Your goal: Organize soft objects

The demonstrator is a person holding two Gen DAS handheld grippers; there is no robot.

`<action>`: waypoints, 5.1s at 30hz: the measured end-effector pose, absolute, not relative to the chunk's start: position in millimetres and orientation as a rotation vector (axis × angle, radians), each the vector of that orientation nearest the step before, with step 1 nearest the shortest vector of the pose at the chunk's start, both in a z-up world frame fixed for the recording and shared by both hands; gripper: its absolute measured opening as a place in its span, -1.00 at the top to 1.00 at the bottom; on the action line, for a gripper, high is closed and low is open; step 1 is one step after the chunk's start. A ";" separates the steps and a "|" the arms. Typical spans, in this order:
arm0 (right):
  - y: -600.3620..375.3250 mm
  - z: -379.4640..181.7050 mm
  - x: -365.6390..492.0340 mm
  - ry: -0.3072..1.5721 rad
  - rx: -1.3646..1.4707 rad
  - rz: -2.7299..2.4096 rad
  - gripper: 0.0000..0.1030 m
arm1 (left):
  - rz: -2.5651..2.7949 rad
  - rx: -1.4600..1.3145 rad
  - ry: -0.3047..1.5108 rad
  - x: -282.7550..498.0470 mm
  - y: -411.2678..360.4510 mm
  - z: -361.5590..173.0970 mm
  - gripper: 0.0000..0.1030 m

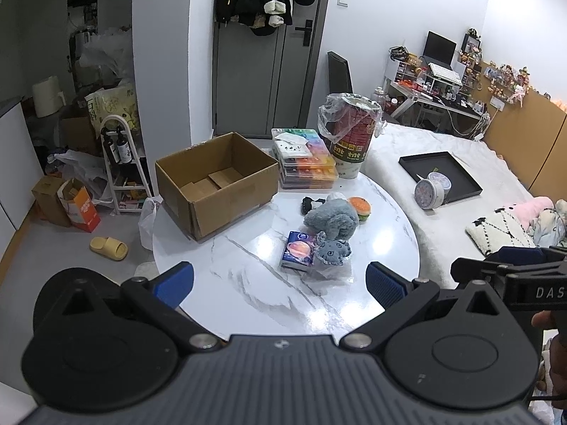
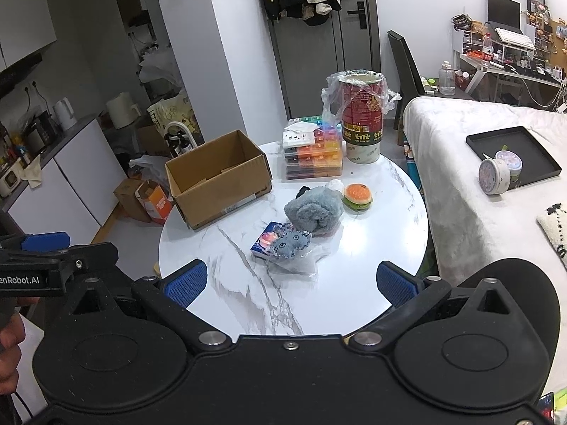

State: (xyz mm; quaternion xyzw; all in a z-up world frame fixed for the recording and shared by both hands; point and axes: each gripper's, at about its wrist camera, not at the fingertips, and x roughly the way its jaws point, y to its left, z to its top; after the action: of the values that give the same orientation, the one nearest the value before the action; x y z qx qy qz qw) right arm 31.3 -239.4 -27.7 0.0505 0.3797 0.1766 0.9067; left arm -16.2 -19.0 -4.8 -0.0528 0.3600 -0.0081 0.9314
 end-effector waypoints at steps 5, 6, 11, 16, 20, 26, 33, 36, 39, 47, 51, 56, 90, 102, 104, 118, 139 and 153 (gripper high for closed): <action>-240.7 -28.4 35.0 0.789 0.106 0.367 -1.00 | -0.009 -0.119 0.740 -13.0 -17.3 -6.9 -0.98; -240.7 -28.6 35.4 0.790 0.106 0.367 -1.00 | -0.007 -0.121 0.743 -12.2 -16.6 -7.4 -0.98; -241.3 -31.0 38.9 0.797 0.108 0.367 -1.00 | 0.002 -0.124 0.756 -7.8 -15.2 -11.1 -0.98; -240.3 -37.5 42.9 0.810 0.112 0.379 -1.00 | 0.003 -0.129 0.758 -4.4 -14.2 -14.6 -0.96; -240.5 -44.6 49.4 0.832 0.118 0.381 -1.00 | -0.008 -0.126 0.775 1.6 -14.8 -18.2 -0.95; -240.6 -56.0 58.2 0.859 0.127 0.376 -1.00 | -0.026 -0.110 0.807 14.9 -18.7 -28.6 -0.94; -246.8 -73.8 72.3 0.896 0.168 0.373 -1.00 | -0.043 -0.093 0.837 29.6 -24.4 -39.6 -0.94; -250.0 -81.6 77.4 0.902 0.186 0.371 -1.00 | -0.037 -0.082 0.841 35.3 -26.9 -43.4 -0.94; -252.7 -89.1 82.8 0.907 0.199 0.371 -1.00 | -0.046 -0.088 0.856 42.3 -28.5 -47.4 -0.94; -263.3 -109.1 97.7 0.935 0.268 0.390 -0.85 | -0.058 -0.084 0.880 58.7 -38.5 -58.5 -0.92; -267.0 -120.1 105.5 0.955 0.302 0.387 -0.80 | -0.068 -0.082 0.891 68.6 -43.2 -63.2 -0.87; -268.9 -130.3 113.1 0.976 0.333 0.393 -0.71 | -0.070 -0.093 0.899 79.0 -46.0 -70.0 -0.84; -280.4 -217.5 174.7 1.094 0.563 0.395 -0.09 | -0.125 -0.016 1.036 168.1 -90.7 -140.2 -0.62; -276.6 -225.2 181.8 1.109 0.577 0.405 0.01 | -0.110 -0.082 1.082 191.1 -88.1 -167.1 -0.33; -275.1 -225.4 181.9 1.110 0.573 0.414 0.01 | -0.115 -0.111 1.093 194.1 -85.7 -170.6 -0.30; -257.0 -219.2 182.9 1.077 0.498 0.464 -0.03 | -0.156 -0.234 1.077 192.9 -81.4 -170.0 0.54; -233.8 -219.5 197.0 1.056 0.525 0.451 -0.50 | -0.098 -0.271 1.006 186.0 -51.4 -145.8 0.57; -213.0 -226.1 200.9 1.071 0.462 0.455 0.34 | -0.047 -0.236 1.002 180.6 -38.7 -142.9 0.57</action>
State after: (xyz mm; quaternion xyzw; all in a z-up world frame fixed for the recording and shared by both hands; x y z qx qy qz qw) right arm 200.9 -213.0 -226.1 0.2164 0.5011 0.2128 0.8104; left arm 180.6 -38.7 -142.9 -0.1130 0.4793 -0.0224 0.8700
